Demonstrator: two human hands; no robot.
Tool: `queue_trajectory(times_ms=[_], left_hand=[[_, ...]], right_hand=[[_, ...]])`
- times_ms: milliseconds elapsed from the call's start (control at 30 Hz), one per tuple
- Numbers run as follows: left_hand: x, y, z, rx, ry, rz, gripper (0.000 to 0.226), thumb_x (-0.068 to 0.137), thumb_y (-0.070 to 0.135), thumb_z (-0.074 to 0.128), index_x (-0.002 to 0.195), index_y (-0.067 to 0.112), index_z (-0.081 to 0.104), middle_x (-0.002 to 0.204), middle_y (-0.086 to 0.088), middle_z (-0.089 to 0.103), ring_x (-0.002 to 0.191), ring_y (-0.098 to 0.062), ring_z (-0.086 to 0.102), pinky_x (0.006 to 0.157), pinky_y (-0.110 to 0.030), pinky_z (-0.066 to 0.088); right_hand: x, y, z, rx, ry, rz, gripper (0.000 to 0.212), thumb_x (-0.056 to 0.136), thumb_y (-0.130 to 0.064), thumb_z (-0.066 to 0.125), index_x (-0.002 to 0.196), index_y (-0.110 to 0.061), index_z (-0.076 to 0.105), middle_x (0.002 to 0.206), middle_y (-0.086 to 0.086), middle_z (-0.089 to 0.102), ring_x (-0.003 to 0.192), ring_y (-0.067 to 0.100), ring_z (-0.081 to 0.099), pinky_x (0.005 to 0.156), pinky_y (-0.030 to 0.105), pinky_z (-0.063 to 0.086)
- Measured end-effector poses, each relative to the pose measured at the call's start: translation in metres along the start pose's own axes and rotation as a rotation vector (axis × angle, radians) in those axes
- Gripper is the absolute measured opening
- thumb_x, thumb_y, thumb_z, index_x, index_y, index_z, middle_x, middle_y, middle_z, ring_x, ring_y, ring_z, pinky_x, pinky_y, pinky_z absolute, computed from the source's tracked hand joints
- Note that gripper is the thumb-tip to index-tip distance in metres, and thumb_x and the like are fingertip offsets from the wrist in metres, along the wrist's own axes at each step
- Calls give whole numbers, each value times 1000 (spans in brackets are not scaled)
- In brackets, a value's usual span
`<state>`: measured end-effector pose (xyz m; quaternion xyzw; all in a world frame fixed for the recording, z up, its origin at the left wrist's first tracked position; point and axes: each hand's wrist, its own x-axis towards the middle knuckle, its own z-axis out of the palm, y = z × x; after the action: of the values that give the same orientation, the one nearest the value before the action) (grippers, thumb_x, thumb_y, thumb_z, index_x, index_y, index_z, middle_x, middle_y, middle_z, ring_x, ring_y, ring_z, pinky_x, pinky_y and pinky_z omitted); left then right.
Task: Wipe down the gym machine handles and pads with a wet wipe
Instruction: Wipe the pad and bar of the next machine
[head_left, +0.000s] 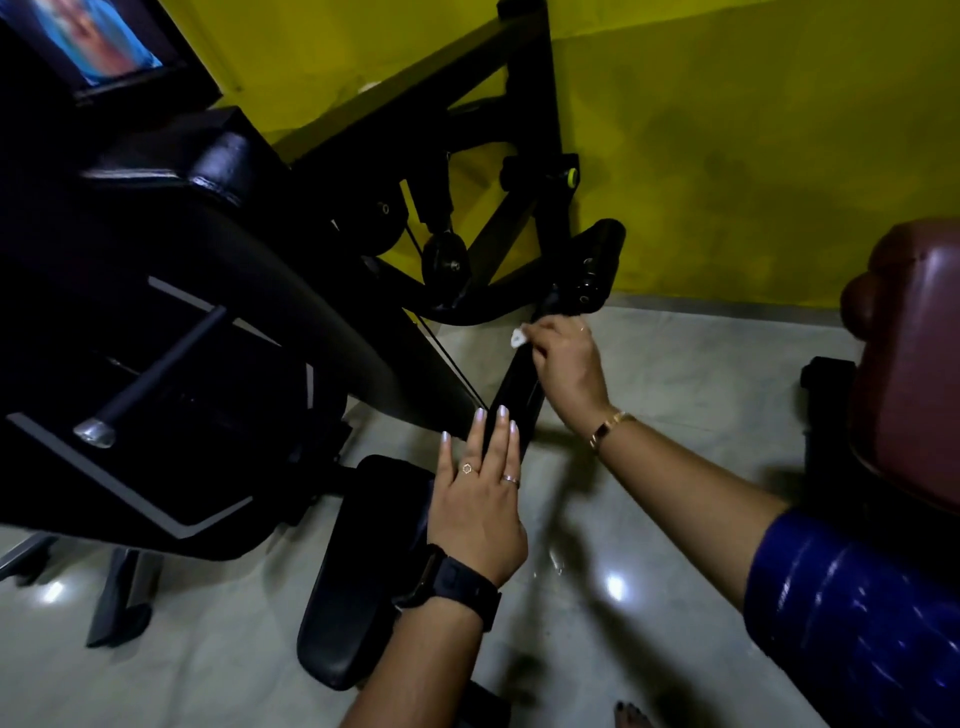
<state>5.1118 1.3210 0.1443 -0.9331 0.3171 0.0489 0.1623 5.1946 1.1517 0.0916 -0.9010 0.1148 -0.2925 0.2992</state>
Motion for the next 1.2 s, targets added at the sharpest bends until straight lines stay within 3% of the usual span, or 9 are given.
queue_trajectory(times_ms=[300,467,500,600,700,833,967,1067,1200], left_hand=[[-1,1,1,-46,19,-3,87,96,32,39,138,11,-33,146,-8,-42,137,-24,-37,109,-51,-22],[-3,-5,3,-134,29,3,91,94,34,47,145,12,-26,151,-7,-34,138,-21,-32,107,-47,-23],[-5,-6,5,-157,49,-5,94,91,35,53,149,10,-18,156,-10,-25,142,-23,-24,109,-47,-17],[-23,-13,17,-172,152,-98,102,61,38,82,148,7,38,152,-17,37,140,-29,37,107,-51,26],[-44,-16,31,-182,220,-175,97,57,37,86,143,11,49,143,-17,51,132,-29,50,103,-52,39],[-66,-18,34,-276,218,-352,103,67,42,82,148,3,31,148,-20,43,139,-31,40,107,-52,36],[-83,-14,26,-509,189,-456,106,90,39,62,138,12,-29,162,-12,-10,142,-16,-22,121,-39,4],[-88,-13,20,-560,210,-468,106,93,37,59,135,12,-35,160,-10,-21,136,-14,-31,121,-35,-3],[-89,-15,24,-664,191,-431,104,91,24,61,142,10,-29,161,-10,-18,136,-10,-29,119,-31,-6]], right_hand=[[-64,-11,-12,101,-52,-214,38,74,9,70,111,-1,69,99,11,65,87,25,55,82,16,36],[-19,-4,-8,133,-82,36,32,81,6,63,110,-6,71,97,13,61,89,31,56,80,17,33],[-15,-5,-6,150,-81,99,30,85,1,61,111,-9,71,97,11,59,91,30,56,79,20,36],[-22,-17,-6,168,-69,145,28,87,-2,59,111,-8,71,96,10,57,90,28,55,77,23,38],[-53,-36,-10,172,-73,76,25,84,0,63,106,-6,73,94,10,59,88,28,57,78,22,37],[-108,-76,-20,252,-100,-103,25,82,-8,55,99,-6,74,88,10,61,84,18,49,77,17,33],[-149,-92,-38,325,-198,-290,34,85,-12,47,108,-6,71,89,10,61,82,15,45,75,19,38],[-140,-75,-43,279,-260,-304,32,84,-7,52,110,-4,70,92,10,61,84,20,51,76,20,39],[-120,-72,-41,281,-267,-37,30,84,2,64,112,-5,71,98,10,61,90,27,60,79,22,43]])
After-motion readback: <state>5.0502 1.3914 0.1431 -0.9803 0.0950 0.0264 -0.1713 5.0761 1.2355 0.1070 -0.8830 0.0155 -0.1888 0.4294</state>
